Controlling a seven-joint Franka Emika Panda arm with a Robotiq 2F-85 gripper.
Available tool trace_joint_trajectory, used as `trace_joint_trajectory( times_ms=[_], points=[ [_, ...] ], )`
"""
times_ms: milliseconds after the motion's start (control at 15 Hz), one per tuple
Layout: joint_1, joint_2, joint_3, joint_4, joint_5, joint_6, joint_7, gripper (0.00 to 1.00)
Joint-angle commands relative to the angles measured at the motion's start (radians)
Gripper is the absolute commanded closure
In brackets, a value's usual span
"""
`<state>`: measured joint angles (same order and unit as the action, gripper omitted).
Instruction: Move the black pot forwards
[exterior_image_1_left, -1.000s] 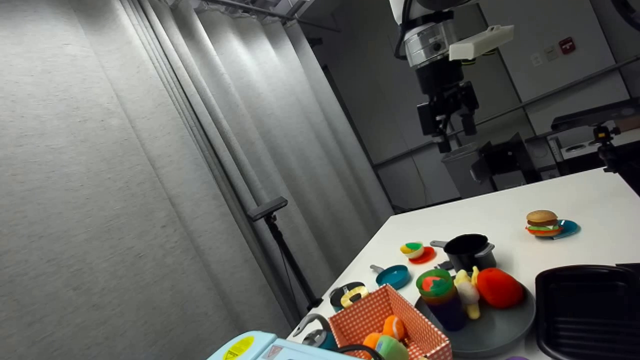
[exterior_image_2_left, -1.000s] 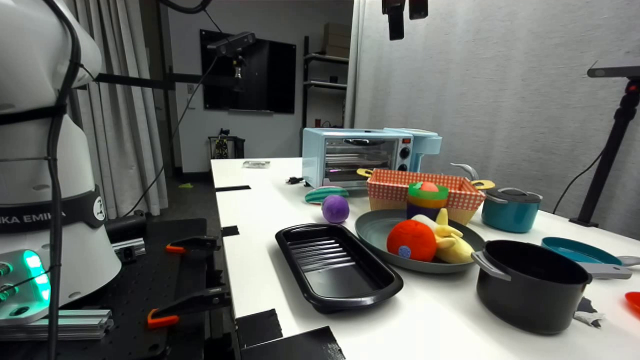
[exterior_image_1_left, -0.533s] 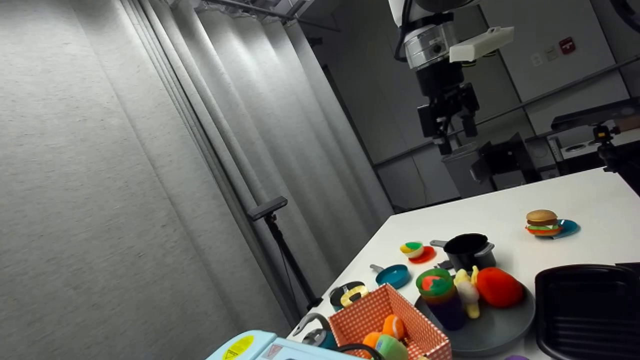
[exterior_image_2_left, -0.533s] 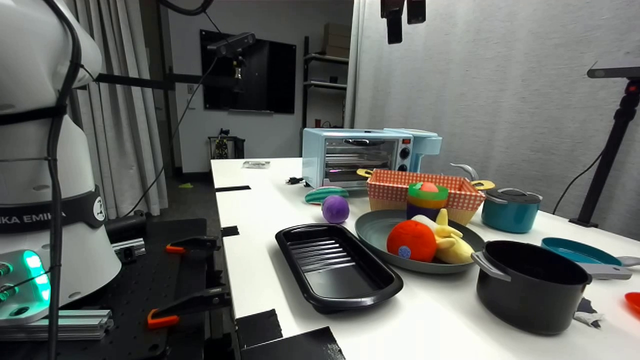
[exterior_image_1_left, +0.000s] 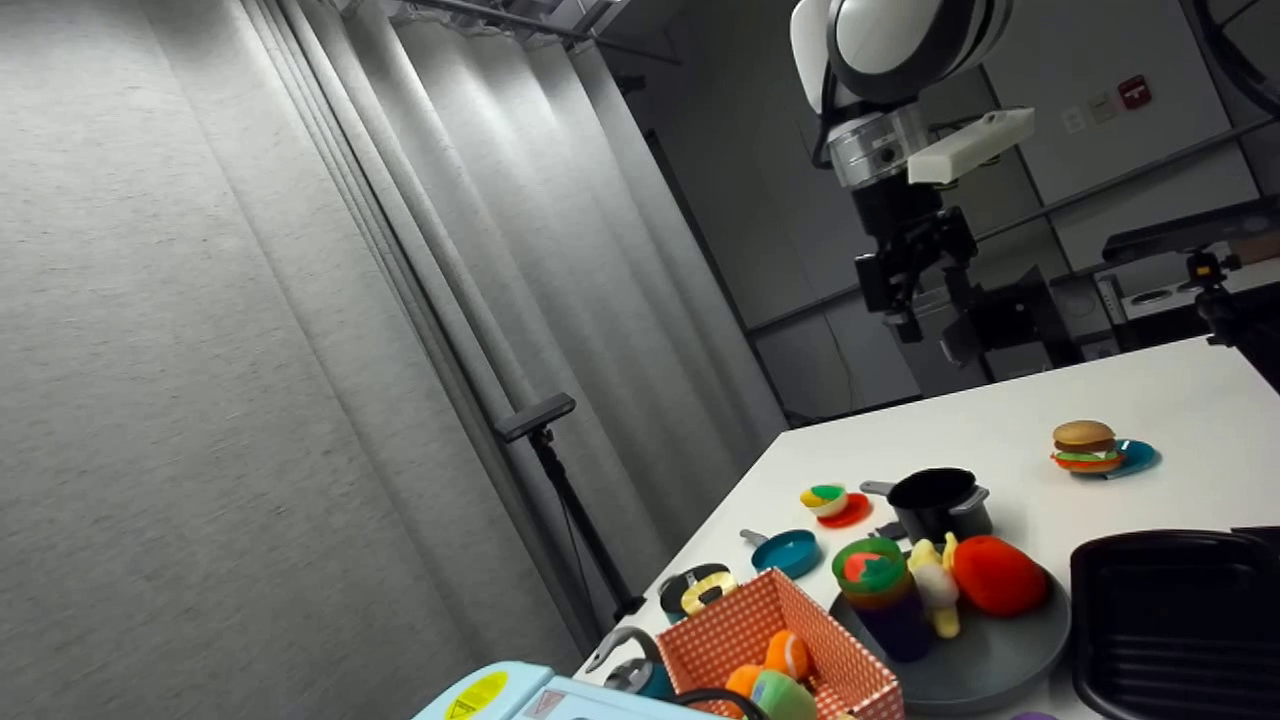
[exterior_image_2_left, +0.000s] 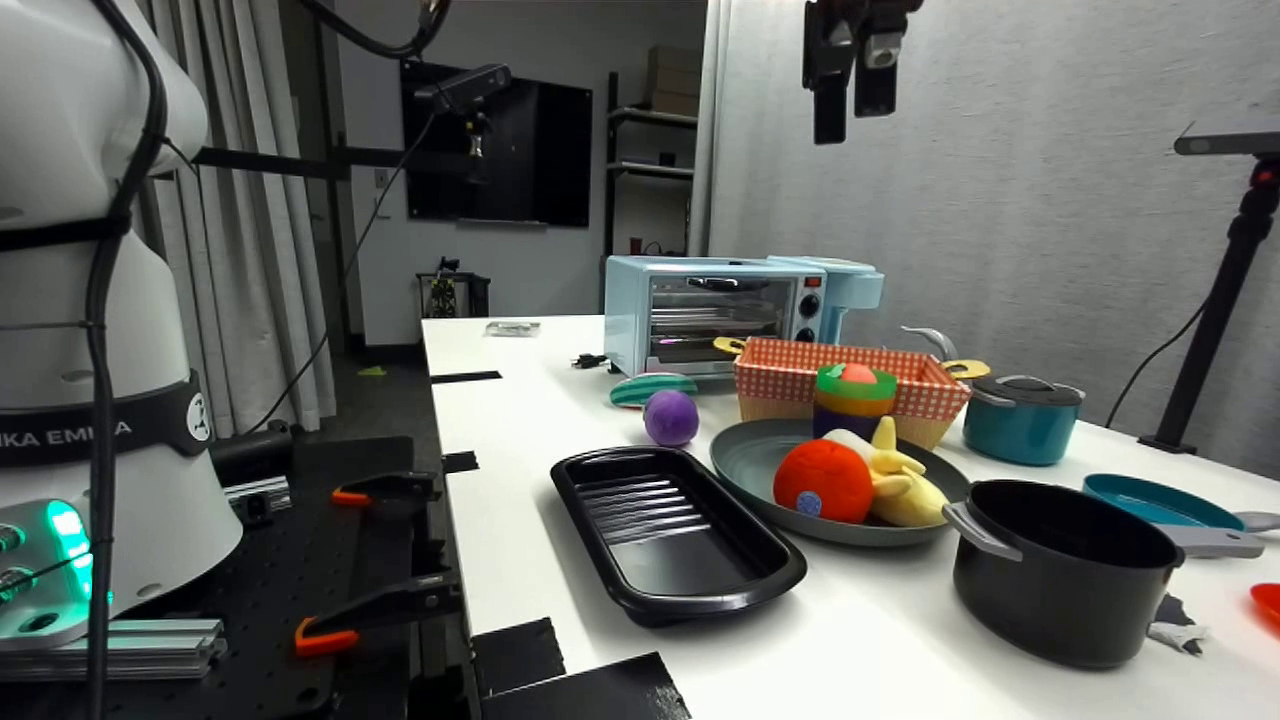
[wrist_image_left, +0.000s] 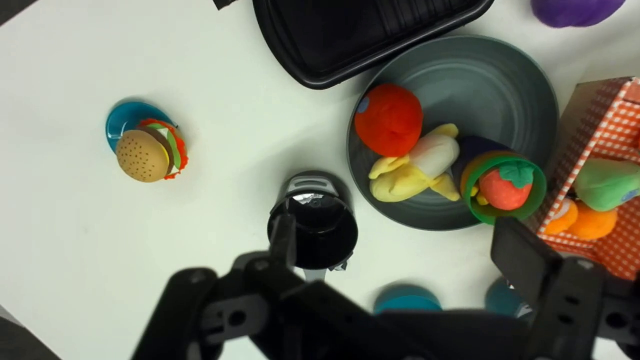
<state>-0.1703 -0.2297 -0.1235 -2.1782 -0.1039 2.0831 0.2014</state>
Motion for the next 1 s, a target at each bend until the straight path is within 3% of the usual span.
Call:
trace_joint_trajectory(
  times_ms=[0, 933],
  points=[
    [-0.032, 0.077, -0.023, 0.031, -0.031, 0.081, 0.033, 0.0],
    [-0.063, 0.326, -0.11, 0.078, -0.039, 0.3, 0.16, 0.0]
  ],
)
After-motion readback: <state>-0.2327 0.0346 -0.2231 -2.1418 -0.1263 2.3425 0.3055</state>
